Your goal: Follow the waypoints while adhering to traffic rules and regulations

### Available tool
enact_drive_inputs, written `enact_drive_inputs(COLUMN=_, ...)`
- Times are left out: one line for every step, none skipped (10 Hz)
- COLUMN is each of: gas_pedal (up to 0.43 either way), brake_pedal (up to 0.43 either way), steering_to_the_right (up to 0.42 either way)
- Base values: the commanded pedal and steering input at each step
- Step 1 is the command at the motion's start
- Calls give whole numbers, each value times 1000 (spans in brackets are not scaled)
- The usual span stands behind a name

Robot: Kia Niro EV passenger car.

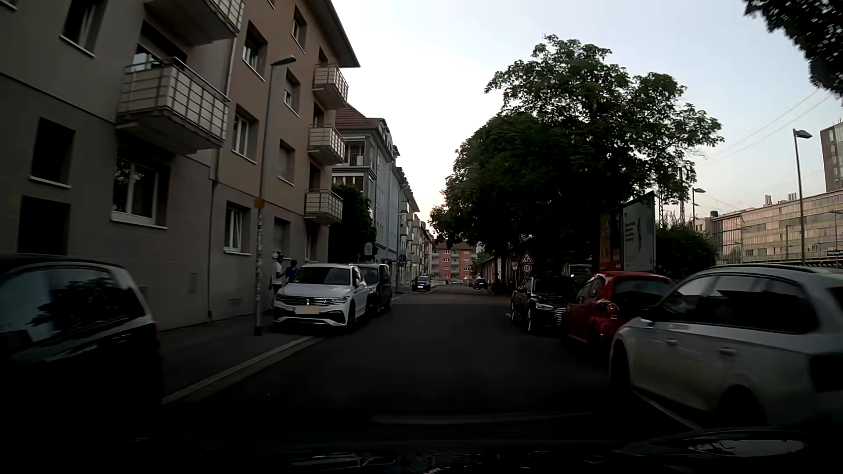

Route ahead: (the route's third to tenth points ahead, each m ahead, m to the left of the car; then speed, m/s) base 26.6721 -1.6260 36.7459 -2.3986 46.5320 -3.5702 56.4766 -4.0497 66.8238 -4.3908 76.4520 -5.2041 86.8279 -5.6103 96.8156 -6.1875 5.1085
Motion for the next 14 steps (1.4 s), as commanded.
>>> enact_drive_inputs(gas_pedal=59, brake_pedal=0, steering_to_the_right=21)
enact_drive_inputs(gas_pedal=59, brake_pedal=0, steering_to_the_right=17)
enact_drive_inputs(gas_pedal=59, brake_pedal=0, steering_to_the_right=10)
enact_drive_inputs(gas_pedal=67, brake_pedal=0, steering_to_the_right=5)
enact_drive_inputs(gas_pedal=67, brake_pedal=0, steering_to_the_right=5)
enact_drive_inputs(gas_pedal=67, brake_pedal=0, steering_to_the_right=5)
enact_drive_inputs(gas_pedal=67, brake_pedal=0, steering_to_the_right=5)
enact_drive_inputs(gas_pedal=67, brake_pedal=0, steering_to_the_right=5)
enact_drive_inputs(gas_pedal=67, brake_pedal=0, steering_to_the_right=5)
enact_drive_inputs(gas_pedal=67, brake_pedal=0, steering_to_the_right=5)
enact_drive_inputs(gas_pedal=67, brake_pedal=0, steering_to_the_right=5)
enact_drive_inputs(gas_pedal=67, brake_pedal=0, steering_to_the_right=5)
enact_drive_inputs(gas_pedal=67, brake_pedal=0, steering_to_the_right=6)
enact_drive_inputs(gas_pedal=67, brake_pedal=0, steering_to_the_right=6)
